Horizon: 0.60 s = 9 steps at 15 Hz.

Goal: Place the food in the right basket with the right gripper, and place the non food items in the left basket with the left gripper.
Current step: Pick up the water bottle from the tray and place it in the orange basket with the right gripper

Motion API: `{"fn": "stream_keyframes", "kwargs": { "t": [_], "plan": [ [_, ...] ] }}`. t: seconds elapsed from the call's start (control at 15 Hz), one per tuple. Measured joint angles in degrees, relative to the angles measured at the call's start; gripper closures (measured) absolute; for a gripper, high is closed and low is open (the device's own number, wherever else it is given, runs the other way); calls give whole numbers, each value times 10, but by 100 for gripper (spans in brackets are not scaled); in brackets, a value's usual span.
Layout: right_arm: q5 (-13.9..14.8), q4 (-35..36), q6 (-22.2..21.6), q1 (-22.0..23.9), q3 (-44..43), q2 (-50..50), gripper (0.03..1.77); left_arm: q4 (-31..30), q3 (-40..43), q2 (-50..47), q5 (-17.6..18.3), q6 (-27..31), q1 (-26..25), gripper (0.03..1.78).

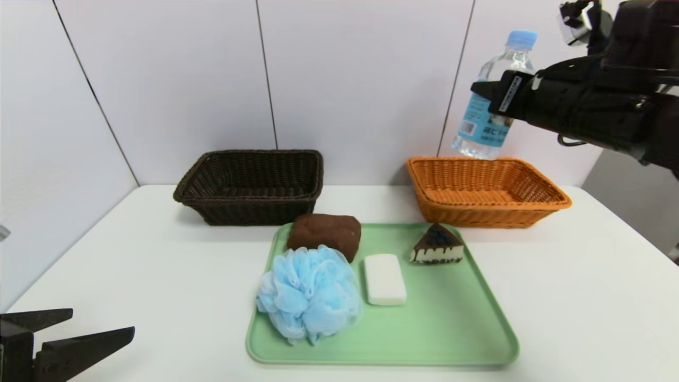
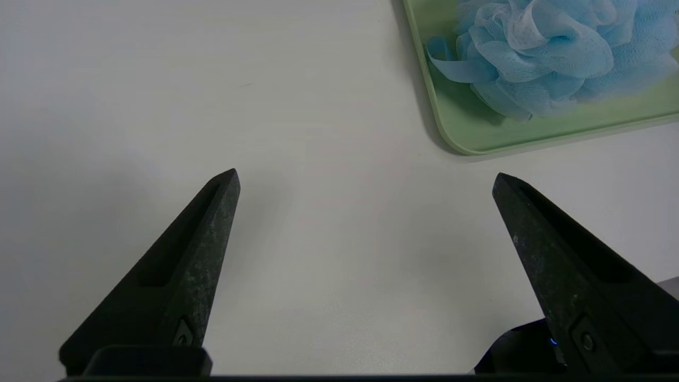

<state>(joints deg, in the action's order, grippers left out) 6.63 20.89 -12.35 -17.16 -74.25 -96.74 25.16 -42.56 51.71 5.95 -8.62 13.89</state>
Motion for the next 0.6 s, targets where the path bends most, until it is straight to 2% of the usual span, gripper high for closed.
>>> {"fn": "stream_keyframes", "kwargs": {
  "t": [0.27,0.6],
  "plan": [
    [-1,33,0,35,-70,-120,96,-14,0,6,-1,-1,0,12],
    [4,106,3,52,-91,-230,96,-15,0,9,-1,-2,0,12]
  ]
}}
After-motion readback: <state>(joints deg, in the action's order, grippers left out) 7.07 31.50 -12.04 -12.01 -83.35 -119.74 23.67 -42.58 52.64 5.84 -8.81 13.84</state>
